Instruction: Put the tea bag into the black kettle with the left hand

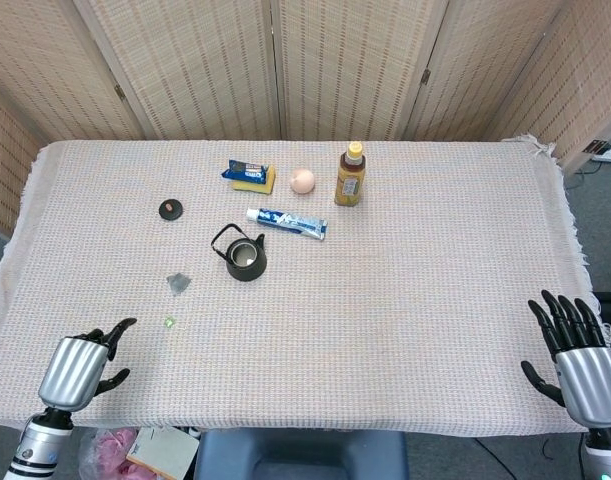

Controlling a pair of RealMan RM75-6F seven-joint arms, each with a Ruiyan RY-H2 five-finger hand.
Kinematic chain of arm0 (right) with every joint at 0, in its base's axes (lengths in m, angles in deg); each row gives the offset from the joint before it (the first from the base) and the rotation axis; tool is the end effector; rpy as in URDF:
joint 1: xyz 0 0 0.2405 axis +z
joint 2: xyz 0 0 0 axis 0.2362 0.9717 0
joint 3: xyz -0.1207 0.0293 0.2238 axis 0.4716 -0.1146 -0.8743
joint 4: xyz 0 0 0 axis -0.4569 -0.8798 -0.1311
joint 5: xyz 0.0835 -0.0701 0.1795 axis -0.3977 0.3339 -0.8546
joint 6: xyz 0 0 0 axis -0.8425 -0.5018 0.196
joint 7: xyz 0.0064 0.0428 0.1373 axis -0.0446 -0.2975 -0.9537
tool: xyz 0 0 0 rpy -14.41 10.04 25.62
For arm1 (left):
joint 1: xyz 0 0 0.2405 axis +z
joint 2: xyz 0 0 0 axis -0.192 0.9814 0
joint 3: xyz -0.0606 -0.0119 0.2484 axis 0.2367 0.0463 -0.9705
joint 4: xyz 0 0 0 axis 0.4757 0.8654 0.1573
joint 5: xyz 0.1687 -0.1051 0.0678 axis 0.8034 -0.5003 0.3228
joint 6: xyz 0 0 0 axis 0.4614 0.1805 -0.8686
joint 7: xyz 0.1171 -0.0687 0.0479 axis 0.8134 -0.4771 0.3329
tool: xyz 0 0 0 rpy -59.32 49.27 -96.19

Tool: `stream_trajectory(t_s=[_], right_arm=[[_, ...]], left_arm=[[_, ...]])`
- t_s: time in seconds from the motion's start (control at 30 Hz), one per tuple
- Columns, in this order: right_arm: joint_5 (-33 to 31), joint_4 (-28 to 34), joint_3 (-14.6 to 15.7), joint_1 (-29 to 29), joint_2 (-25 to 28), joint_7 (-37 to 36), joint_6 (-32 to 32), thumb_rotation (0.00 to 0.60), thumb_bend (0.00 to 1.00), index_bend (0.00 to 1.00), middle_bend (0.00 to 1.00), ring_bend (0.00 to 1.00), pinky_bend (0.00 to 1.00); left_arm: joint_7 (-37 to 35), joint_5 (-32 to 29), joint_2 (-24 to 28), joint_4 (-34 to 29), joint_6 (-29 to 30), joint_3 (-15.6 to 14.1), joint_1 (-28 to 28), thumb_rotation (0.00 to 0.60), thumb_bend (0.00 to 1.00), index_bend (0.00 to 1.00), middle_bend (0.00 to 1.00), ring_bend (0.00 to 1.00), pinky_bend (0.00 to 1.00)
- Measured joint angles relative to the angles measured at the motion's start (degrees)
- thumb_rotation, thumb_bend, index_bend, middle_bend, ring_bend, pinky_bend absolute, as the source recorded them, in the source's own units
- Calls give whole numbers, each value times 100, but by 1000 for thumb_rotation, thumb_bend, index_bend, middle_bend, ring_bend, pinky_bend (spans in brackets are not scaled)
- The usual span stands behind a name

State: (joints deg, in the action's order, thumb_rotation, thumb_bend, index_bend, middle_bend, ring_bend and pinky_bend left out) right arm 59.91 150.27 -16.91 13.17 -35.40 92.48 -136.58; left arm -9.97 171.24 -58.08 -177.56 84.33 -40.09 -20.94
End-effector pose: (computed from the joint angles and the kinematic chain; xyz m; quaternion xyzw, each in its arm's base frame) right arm -0.2965 -0.1444 0.1636 0.6286 -0.2981 0.3920 0.6019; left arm -0.2491 0.1901 0.0951 -0.6978 -0.2804 -0.3818 0.5373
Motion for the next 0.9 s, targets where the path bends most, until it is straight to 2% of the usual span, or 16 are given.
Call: stream_trajectory(t_s=[0.13,0.37,0.47,0.63,0.9], right_arm=[[-60,45,-31,57,6,43,87,600,183,0,0,0,0],[-119,45,-43,90,23,27,168,600,183,0,0,0,0],[-155,47,-42,119,35,21,228,600,183,0,0,0,0],[-241,52,-86,113,44,-9,200,600,183,0,0,0,0],[-356,66,-120,159,23,74,311,600,183,0,0,0,0]], left_arm=[[154,-452,-1,-212,-696,130,-277,600,153,492,1000,1000,1000],[1280,-1806,-211,-421,-1722,520,-936,600,180,489,1000,1000,1000],[1706,-2332,-328,-408,-2085,688,-1284,600,226,477,1000,1000,1000],[1995,-2909,-373,-375,-2435,852,-1687,600,375,477,1000,1000,1000],[1855,-3291,-354,-137,-2689,801,-1985,600,399,483,1000,1000,1000]])
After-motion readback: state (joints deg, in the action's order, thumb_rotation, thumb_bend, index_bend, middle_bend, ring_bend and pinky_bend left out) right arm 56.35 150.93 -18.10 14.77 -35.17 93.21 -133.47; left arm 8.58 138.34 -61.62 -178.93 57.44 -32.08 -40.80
